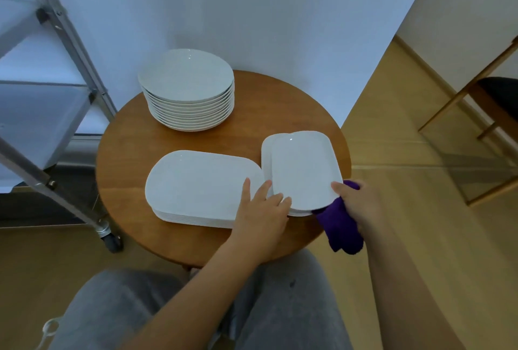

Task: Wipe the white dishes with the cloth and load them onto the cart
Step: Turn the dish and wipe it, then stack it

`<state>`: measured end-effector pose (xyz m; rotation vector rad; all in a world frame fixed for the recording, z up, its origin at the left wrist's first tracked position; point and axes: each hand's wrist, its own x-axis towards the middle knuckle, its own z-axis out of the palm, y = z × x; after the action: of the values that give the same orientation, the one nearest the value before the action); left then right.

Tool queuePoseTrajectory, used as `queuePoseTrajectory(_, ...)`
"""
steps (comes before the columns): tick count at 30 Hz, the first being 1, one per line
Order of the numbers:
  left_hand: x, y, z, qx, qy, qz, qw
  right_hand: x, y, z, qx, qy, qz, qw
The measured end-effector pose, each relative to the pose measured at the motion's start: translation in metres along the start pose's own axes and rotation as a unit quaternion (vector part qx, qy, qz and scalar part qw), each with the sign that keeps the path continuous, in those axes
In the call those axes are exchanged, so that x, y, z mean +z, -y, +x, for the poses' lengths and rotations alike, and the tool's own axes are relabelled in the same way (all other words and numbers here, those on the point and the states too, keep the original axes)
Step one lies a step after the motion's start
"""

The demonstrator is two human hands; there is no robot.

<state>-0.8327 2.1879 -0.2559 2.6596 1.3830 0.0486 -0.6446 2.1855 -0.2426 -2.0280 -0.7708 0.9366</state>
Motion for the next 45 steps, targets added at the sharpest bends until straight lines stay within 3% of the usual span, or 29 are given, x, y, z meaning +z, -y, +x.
queuePoseTrajectory(6,0.006,-0.009,0.014,-0.020,0.071,0.020,0.997,0.023,-0.008,0.017,-0.078,-0.052,-0.249,0.964)
queuePoseTrajectory(15,0.004,-0.009,0.009,-0.038,0.068,0.006,0.997,0.025,0.005,0.022,-0.052,-0.035,-0.379,0.923)
queuePoseTrajectory(21,0.007,-0.009,0.003,-0.022,0.046,-0.024,0.998,0.008,0.012,-0.005,-0.117,-0.166,-0.199,0.959)
queuePoseTrajectory(23,0.007,-0.006,0.000,-0.021,0.016,-0.062,0.998,0.009,0.017,-0.019,-0.139,-0.149,-0.153,0.967)
queuePoseTrajectory(27,0.005,0.018,-0.017,-0.043,-0.091,-0.163,0.981,0.030,0.022,-0.043,-0.132,-0.039,-0.097,0.986)
queuePoseTrajectory(31,-0.001,0.076,-0.038,-0.191,-0.194,-0.170,0.947,0.054,0.025,-0.052,-0.128,0.005,-0.078,0.989)
queuePoseTrajectory(34,-0.005,0.121,-0.048,-0.328,-0.188,-0.150,0.914,0.069,0.029,-0.054,-0.132,0.019,-0.052,0.990)
queuePoseTrajectory(37,-0.009,0.146,-0.045,-0.418,-0.130,-0.177,0.882,0.085,0.032,-0.054,-0.135,0.026,-0.069,0.988)
queuePoseTrajectory(42,-0.009,0.161,-0.041,-0.437,-0.139,-0.249,0.853,0.104,0.028,-0.052,-0.113,0.024,-0.100,0.988)
queuePoseTrajectory(45,-0.008,0.159,-0.045,-0.425,-0.157,-0.225,0.862,0.109,0.023,-0.050,-0.108,0.017,-0.082,0.991)
